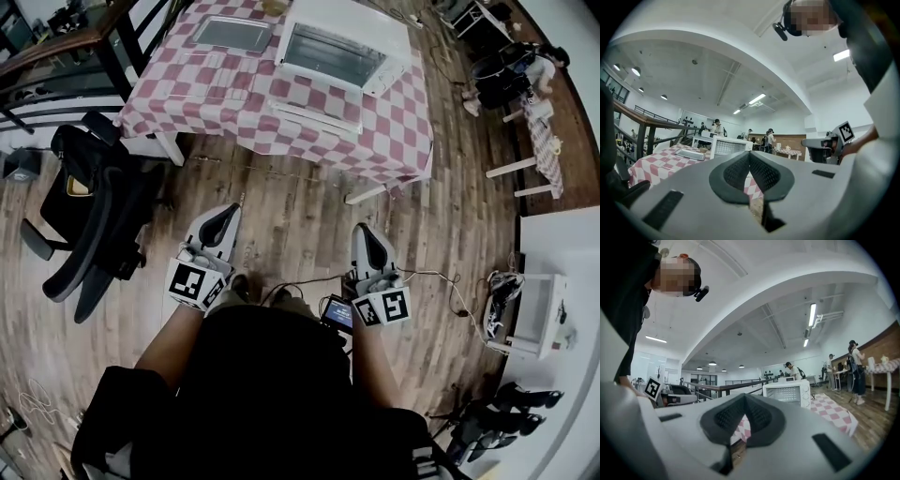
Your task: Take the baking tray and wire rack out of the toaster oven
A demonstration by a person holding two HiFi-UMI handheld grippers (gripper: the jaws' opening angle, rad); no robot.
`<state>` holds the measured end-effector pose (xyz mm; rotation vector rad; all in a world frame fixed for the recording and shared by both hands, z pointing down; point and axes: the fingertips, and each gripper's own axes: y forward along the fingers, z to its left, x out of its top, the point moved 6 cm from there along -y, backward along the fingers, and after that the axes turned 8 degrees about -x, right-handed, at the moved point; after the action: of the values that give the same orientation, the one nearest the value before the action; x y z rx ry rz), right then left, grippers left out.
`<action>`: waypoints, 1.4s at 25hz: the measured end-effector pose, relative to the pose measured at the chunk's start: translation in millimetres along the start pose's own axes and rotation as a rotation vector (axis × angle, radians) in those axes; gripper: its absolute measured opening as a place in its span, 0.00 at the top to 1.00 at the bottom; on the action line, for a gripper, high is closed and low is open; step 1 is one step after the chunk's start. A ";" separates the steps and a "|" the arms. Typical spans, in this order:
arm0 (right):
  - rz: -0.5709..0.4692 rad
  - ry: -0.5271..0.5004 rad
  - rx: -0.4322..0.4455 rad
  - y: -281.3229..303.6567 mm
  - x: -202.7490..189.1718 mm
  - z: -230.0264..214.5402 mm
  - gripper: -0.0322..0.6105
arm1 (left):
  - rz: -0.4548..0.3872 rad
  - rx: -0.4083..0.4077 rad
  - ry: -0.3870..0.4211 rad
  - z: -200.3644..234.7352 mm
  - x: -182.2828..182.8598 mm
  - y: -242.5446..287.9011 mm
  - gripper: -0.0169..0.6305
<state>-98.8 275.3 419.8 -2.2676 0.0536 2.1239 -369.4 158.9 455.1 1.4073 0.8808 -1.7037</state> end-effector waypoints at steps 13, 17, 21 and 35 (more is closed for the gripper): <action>-0.015 0.017 0.020 -80.4 -8.1 -40.8 0.95 | 0.057 -0.045 0.031 -96.8 -16.9 13.7 0.98; -0.018 0.005 0.010 -101.3 -10.6 -53.0 0.95 | 0.060 -0.022 0.043 -115.1 -21.7 14.6 0.98; -0.017 0.055 -0.016 -111.0 -14.0 -68.2 0.95 | 0.059 -0.007 0.041 -129.6 -24.3 17.4 0.98; -0.031 0.020 0.017 -127.0 -9.7 -95.8 0.95 | 0.074 0.019 0.042 -162.3 -34.3 36.3 0.98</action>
<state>2.2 397.6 435.9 -2.2648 0.0367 2.0782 -256.6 285.7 461.1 1.4758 0.8268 -1.6361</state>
